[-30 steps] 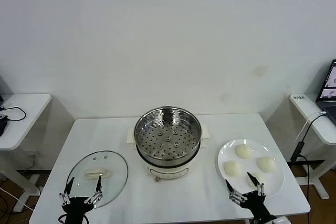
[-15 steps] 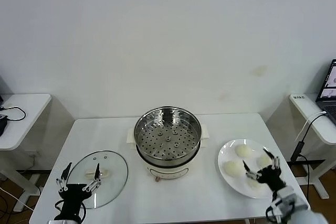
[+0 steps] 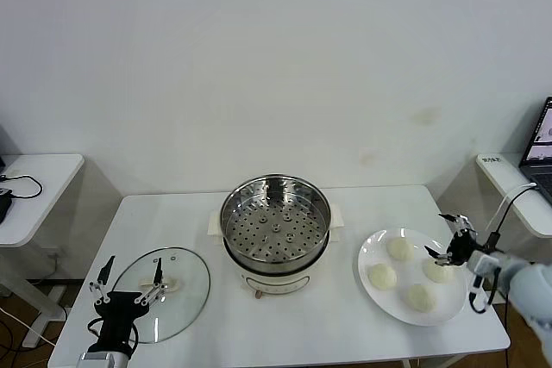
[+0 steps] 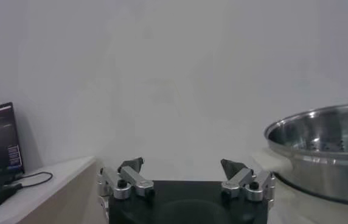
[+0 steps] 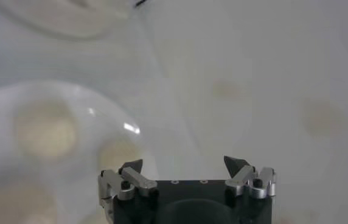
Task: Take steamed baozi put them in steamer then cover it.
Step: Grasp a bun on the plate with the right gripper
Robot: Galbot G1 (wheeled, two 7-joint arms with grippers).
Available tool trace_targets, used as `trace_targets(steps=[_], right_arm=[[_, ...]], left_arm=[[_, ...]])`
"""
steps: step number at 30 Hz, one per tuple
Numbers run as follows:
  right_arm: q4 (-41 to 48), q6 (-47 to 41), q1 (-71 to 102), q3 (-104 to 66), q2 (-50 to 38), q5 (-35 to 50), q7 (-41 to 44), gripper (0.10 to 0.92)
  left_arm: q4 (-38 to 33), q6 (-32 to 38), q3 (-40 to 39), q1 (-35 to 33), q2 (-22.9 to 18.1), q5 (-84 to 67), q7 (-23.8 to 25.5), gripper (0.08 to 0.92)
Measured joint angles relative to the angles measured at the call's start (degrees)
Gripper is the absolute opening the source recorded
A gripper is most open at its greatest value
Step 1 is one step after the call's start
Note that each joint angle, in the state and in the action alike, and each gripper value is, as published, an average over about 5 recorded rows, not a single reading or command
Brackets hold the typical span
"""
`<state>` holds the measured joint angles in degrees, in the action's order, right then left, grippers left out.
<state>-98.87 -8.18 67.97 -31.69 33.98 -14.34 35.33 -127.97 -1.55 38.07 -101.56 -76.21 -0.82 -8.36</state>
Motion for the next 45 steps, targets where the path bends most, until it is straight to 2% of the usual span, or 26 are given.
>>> trace_targets(steps=[7,16,30,45], right_arm=[[7.9,-0.1,-16.7,15.8,-5.2,0.6,10.6,0.823],[17.5,-0.3,-35.9,36.4,-5.4,2.4,19.1,0.823],[28.7,0.5,-48.5,51.7,2.1,0.0,22.3,0.823],[35.3,1.7,-54.1,59.0,7.1,-1.2,23.8,0.815]], left_arm=[[0.1,-0.2,0.0,0.5,0.0,2.0,0.7,0.823],[0.9,-0.1,0.4,0.9,-0.1,3.1,1.0,0.823],[1.3,0.1,2.2,0.3,0.2,3.9,1.2,0.823],[2.6,0.3,3.0,1.1,-0.1,4.2,1.1,0.823]])
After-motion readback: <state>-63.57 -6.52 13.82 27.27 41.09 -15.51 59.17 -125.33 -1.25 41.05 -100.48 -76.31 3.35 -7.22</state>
